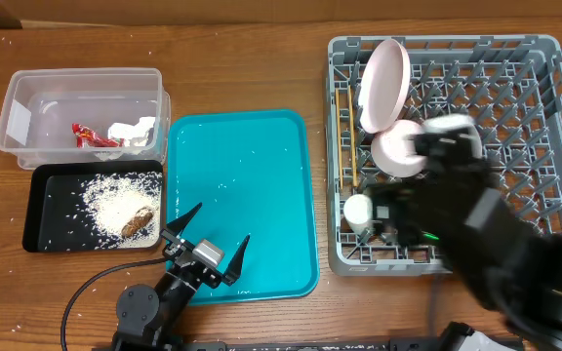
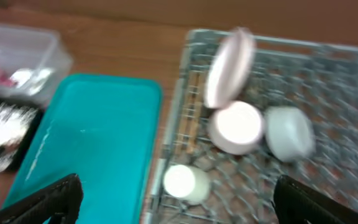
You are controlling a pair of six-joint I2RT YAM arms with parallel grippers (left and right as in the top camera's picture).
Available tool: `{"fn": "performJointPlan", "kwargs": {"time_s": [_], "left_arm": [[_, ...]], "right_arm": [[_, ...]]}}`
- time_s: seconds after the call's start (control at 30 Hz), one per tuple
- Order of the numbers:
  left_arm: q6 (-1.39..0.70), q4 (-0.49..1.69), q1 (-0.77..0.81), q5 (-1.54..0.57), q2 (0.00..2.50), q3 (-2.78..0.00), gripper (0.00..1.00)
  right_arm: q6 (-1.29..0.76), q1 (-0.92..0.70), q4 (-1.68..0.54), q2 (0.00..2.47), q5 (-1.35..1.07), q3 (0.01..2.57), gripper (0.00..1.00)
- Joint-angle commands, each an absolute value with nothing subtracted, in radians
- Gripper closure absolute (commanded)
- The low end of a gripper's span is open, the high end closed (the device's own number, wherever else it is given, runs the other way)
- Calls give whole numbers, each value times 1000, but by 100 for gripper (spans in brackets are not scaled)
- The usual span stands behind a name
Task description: Sort waste into correct bins and load items into the dishwasher
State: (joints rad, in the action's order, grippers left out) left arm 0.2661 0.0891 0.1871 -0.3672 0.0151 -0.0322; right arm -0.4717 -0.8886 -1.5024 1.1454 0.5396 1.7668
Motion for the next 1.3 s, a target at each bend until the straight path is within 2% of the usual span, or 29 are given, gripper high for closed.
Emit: {"fn": "performJointPlan", "kwargs": {"time_s": [0.0, 0.17, 0.23, 0.33, 0.53, 0.63, 1.03, 1.27], "left_arm": [[281, 85, 177, -375, 6, -23, 0], [281, 85, 177, -375, 6, -23, 0], [281, 85, 177, -375, 6, -23, 0], [281, 85, 177, -375, 6, -23, 0], [281, 85, 177, -375, 6, -23, 0], [281, 85, 177, -375, 6, -23, 0], [281, 85, 177, -375, 6, -23, 0], [281, 85, 177, -375, 6, -23, 0]], "right_arm": [[-558, -847, -1539, 1011, 635, 1773, 0], [-470, -668, -1435, 891, 620, 1759, 0], [-250, -476, -1271, 818, 429, 1675, 0], [-97, -342, -1150, 761, 252, 1561, 0], [-82, -136, -962, 599, 78, 1193, 0], [-81, -82, -824, 475, 2, 935, 0], [-108, -41, -463, -2, -47, 225, 0], [-107, -42, -148, 3, -48, 45, 0]]}}
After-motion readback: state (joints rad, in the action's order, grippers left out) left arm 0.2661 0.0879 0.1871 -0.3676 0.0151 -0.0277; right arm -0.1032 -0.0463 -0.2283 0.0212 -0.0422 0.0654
